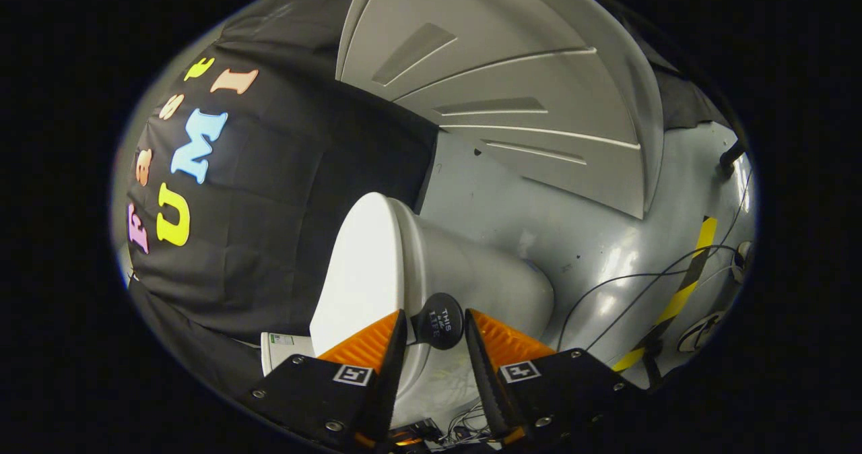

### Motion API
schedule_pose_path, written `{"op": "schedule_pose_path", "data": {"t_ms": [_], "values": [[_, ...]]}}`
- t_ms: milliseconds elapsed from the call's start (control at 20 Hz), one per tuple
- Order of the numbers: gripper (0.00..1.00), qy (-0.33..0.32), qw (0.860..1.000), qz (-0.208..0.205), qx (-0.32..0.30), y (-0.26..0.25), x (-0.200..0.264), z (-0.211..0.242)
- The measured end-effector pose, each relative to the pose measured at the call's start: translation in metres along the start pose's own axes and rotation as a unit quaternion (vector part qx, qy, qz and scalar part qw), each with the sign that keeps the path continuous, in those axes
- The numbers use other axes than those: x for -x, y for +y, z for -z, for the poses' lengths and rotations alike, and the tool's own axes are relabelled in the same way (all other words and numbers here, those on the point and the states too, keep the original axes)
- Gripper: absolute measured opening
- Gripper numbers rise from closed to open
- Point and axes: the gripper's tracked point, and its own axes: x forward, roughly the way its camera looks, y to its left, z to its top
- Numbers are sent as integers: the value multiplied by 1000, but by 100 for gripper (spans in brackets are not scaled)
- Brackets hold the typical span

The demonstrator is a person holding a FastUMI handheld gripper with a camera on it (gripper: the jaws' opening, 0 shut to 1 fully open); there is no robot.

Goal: Open the toilet lid.

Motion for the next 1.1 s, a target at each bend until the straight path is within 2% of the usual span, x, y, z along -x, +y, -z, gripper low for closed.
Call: {"op": "schedule_pose_path", "data": {"t_ms": [100, 150, 300, 650, 1100], "values": [[41, -2, 1000, 4, 4, -5, -1, 2], [33, -4, 1000, 2, -1, -5, -1, 1], [23, -10, 1000, -1, -17, -5, 2, -1], [3, -31, 999, 16, 22, 1, 9, -4], [1, -40, 996, 21, 78, 15, 20, -9]]}}
